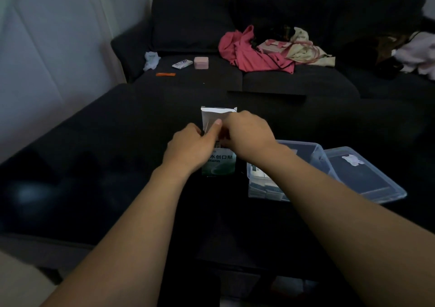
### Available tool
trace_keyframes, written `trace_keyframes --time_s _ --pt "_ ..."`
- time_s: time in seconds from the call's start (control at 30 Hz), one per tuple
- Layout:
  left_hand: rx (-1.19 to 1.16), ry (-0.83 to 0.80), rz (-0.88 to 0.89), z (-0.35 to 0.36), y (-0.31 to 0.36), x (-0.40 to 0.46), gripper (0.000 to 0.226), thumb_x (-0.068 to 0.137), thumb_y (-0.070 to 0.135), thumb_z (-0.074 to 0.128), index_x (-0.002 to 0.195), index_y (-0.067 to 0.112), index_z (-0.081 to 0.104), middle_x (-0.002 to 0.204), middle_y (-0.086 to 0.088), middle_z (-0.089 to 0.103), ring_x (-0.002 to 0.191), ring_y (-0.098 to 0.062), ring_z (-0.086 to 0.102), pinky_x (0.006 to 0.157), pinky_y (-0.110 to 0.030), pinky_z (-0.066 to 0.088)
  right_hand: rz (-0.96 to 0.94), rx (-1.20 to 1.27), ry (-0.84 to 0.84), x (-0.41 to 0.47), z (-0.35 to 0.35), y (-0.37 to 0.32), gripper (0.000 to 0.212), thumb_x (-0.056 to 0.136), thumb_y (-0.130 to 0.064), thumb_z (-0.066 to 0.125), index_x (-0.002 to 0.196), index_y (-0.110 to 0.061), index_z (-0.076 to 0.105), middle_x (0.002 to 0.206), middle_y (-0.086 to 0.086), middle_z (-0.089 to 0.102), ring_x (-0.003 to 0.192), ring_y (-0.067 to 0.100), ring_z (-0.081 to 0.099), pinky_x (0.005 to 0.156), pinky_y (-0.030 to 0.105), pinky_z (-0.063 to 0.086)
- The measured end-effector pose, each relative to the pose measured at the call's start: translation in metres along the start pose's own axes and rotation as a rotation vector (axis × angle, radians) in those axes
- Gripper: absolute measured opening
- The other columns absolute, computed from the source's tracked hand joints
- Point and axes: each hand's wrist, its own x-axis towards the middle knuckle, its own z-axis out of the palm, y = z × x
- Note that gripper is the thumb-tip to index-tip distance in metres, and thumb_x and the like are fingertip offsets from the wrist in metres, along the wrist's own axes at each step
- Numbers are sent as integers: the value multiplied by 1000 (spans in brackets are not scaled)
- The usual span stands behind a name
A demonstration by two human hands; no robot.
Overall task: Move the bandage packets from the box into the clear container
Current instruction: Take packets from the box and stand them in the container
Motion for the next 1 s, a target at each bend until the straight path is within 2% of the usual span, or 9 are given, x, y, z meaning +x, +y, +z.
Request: trace_keyframes --time_s 0.1,0.2,0.3,0.37,0.5,0.63,0.77,0.87,1.0 --pt "82 22 84 2 -2 3 52 94 70 41 107 23 58 95 -1 65 78 -24 67 77 -42 58 33 47 -8 2 4 4 1 89 -20 70 90 -20 70 93 5 66 79 22 63 61 32 46" --pt "93 -36 103 1 -5 7 27 100 52 50 104 25 54 99 -2 67 72 -20 66 62 -34 53 38 169 -32 2 5 7 6 85 -22 76 83 -27 74 93 3 68 81 21 65 63 32 51" --pt "117 -31 109 2 -7 12 11 101 36 52 105 26 52 106 -4 66 80 -25 69 71 -41 59 21 200 -16 0 4 6 9 81 -18 78 80 -27 76 90 1 70 82 21 66 69 35 57" --pt "118 -28 90 3 -6 12 10 101 33 52 105 25 52 109 -5 65 85 -28 70 78 -46 61 12 208 -5 -2 4 5 10 80 -16 77 78 -26 76 89 0 72 82 20 67 72 39 59" --pt "85 -70 50 3 0 12 13 100 30 54 109 22 52 112 -7 64 90 -29 69 75 -42 60 1 220 -14 -3 2 6 13 80 -18 78 73 -29 74 89 -2 73 82 19 67 72 36 58" --pt "61 -98 35 5 -1 13 18 96 32 57 111 23 51 112 -5 63 88 -27 68 74 -41 60 -7 224 -57 -1 0 8 25 80 -23 80 65 -33 62 85 -5 69 81 18 66 73 36 57" --pt "37 -137 18 4 0 14 24 92 34 64 110 26 50 111 -1 62 86 -24 68 63 -33 55 -24 225 -114 2 0 8 21 82 -22 77 67 -30 65 88 -1 68 83 19 65 76 39 59" --pt "-1 -155 14 4 0 15 16 93 35 64 99 32 50 104 2 61 83 -21 68 59 -32 56 -53 182 -163 4 -1 7 25 86 -19 74 69 -32 61 91 0 69 82 18 66 77 37 59" --pt "-4 -143 -5 4 2 12 12 100 32 50 111 27 52 105 -1 60 86 -21 65 74 -41 61 -46 179 -145 1 -2 5 15 86 -20 74 78 -32 70 97 2 69 84 22 67 78 40 59"
